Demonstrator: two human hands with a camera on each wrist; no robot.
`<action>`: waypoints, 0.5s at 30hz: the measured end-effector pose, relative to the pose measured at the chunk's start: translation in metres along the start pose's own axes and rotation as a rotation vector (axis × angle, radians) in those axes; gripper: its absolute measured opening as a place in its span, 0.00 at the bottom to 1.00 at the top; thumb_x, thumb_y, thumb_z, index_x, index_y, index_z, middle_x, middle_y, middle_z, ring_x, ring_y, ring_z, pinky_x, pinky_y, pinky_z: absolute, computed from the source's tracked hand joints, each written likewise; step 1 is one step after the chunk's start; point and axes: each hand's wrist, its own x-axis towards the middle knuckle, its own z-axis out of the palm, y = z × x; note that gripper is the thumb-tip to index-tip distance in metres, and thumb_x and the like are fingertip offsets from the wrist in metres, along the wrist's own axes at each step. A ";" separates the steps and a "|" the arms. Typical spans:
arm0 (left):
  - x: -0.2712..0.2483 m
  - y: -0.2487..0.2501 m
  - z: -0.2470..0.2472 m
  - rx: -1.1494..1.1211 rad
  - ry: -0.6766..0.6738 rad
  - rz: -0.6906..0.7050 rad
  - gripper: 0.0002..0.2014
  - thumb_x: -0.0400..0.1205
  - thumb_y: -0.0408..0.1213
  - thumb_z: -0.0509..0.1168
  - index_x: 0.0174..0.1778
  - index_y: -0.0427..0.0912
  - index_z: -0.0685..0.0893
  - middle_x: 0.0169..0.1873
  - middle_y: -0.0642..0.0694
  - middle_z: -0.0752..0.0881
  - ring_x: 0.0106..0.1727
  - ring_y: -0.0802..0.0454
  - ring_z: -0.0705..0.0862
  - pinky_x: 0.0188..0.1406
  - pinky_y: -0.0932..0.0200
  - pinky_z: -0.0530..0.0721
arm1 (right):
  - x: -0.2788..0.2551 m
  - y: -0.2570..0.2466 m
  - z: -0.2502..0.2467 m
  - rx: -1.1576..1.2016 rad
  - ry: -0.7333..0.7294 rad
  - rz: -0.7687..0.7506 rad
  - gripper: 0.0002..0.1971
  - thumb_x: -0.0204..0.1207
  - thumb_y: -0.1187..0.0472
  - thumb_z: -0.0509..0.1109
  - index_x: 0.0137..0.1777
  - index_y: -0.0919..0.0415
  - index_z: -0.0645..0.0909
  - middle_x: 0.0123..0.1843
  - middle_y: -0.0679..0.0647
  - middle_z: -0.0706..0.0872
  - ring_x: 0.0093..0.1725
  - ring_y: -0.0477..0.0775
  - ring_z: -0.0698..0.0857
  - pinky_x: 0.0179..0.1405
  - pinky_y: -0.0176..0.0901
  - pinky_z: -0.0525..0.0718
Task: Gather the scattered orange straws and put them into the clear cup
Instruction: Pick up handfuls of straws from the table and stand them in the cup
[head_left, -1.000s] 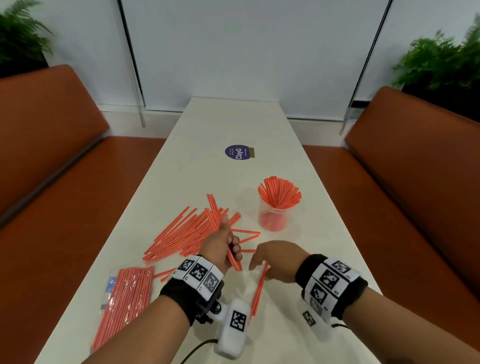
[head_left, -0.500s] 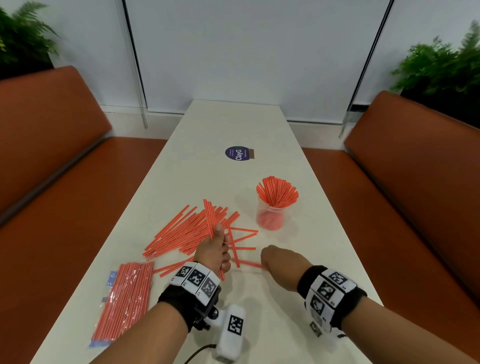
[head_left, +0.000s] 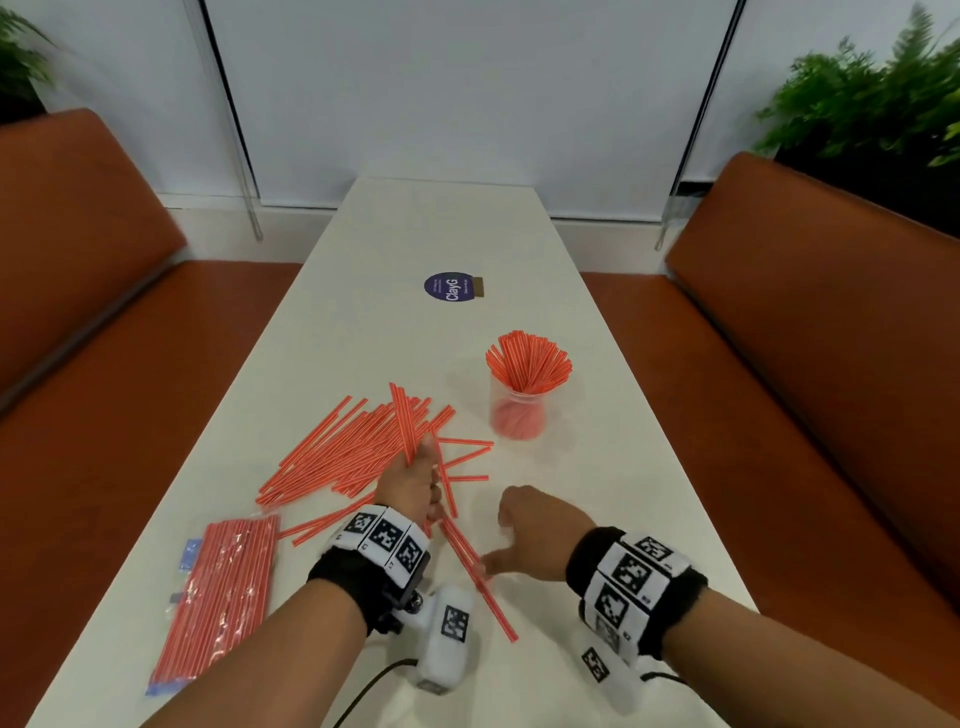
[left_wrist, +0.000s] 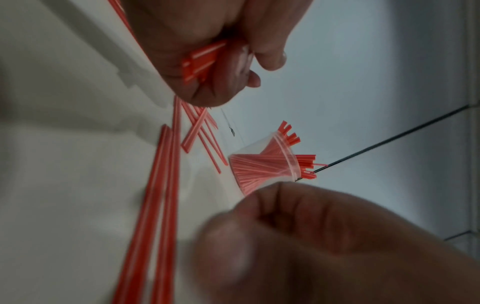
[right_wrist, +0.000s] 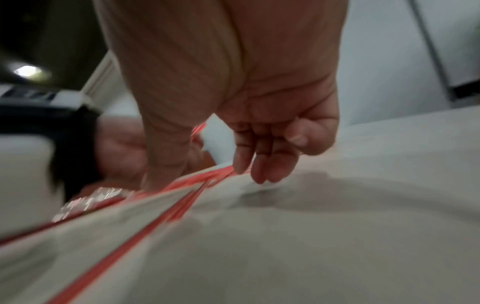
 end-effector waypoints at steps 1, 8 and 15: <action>0.001 0.001 0.001 -0.033 0.000 -0.009 0.17 0.79 0.55 0.59 0.37 0.42 0.73 0.20 0.52 0.64 0.14 0.59 0.64 0.12 0.67 0.66 | -0.001 -0.007 0.004 -0.052 -0.008 -0.003 0.34 0.66 0.39 0.73 0.63 0.62 0.71 0.61 0.57 0.77 0.56 0.57 0.79 0.53 0.48 0.78; 0.002 0.011 0.000 -0.152 -0.061 0.015 0.22 0.81 0.57 0.52 0.30 0.43 0.69 0.13 0.55 0.66 0.11 0.61 0.63 0.11 0.71 0.65 | 0.011 -0.034 0.010 -0.162 -0.041 -0.062 0.10 0.80 0.65 0.63 0.36 0.65 0.73 0.37 0.57 0.77 0.46 0.60 0.79 0.41 0.45 0.73; -0.001 0.012 -0.012 -0.162 0.015 0.015 0.21 0.82 0.55 0.52 0.31 0.43 0.69 0.21 0.50 0.65 0.12 0.61 0.63 0.12 0.68 0.66 | 0.004 -0.022 -0.004 -0.295 -0.195 0.038 0.11 0.80 0.68 0.58 0.57 0.69 0.79 0.49 0.61 0.84 0.46 0.60 0.81 0.43 0.43 0.75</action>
